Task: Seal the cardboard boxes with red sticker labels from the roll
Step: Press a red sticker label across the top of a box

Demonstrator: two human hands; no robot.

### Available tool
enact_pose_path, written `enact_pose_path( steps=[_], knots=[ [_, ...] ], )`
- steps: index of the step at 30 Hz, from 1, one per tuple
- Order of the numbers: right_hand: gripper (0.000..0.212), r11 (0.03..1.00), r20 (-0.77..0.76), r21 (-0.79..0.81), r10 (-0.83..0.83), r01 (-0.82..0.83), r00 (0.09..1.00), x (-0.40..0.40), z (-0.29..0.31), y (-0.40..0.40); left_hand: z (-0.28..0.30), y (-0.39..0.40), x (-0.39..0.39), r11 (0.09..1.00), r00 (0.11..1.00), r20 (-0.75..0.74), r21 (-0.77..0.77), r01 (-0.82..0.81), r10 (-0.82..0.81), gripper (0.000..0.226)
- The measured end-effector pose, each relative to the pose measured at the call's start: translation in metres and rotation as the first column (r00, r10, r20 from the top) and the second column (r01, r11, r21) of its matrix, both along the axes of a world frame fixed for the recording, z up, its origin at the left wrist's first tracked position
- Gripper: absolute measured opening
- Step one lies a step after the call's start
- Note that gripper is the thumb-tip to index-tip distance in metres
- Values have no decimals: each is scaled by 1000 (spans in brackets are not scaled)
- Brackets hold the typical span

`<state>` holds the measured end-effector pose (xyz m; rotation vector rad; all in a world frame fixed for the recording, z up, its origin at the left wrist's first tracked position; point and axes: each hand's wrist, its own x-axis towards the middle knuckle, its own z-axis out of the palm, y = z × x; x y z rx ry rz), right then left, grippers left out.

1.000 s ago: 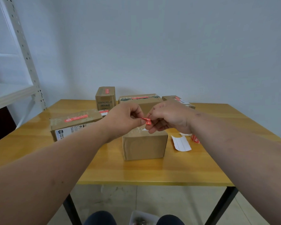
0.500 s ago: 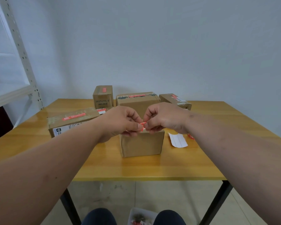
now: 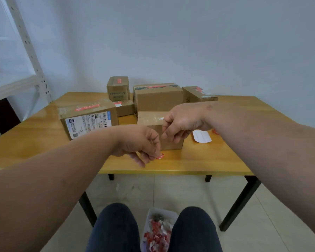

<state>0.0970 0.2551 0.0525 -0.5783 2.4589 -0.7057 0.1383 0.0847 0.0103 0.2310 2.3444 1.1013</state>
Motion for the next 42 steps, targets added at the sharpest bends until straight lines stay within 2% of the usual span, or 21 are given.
enact_pose_path(
  steps=[4,9,14,20,26,29,32,35,39,40,42],
  knots=[
    [8,1000,14,-16,5,-5,1000,2,-8,-2,-20,7,8,989,997,72,-139,43,-33,12],
    [12,1000,39,-29,10,-9,999,4,-15,-3,-58,6,15,981,985,171,-187,53,-21,16],
    [14,1000,61,-19,12,-11,998,1,-18,-3,-93,14,19,966,985,172,-258,28,17,7],
    [15,1000,81,5,5,-6,997,-7,-24,2,-102,26,13,961,982,187,-276,22,31,6],
    [20,1000,100,12,2,-3,995,-14,-25,2,-118,29,16,951,975,217,-308,21,48,33],
    [18,1000,108,25,4,-7,994,-14,-25,0,-117,28,18,951,971,218,-308,-28,99,52],
    [16,999,109,34,1,-5,994,-13,-25,0,-108,28,22,929,949,314,-349,121,-6,62],
    [16,999,107,36,-9,5,994,-12,-24,3,-98,30,24,926,906,420,-318,205,-56,58],
    [8,999,50,33,-30,29,998,-14,-19,12,-55,34,18,926,809,568,-207,317,-150,38],
    [4,998,24,34,-45,44,999,-16,-18,15,-41,35,14,931,808,561,-166,324,-181,32],
    [4,997,-31,36,-71,72,997,-18,-16,21,-14,36,5,948,875,441,-137,287,-201,20]
  ],
)
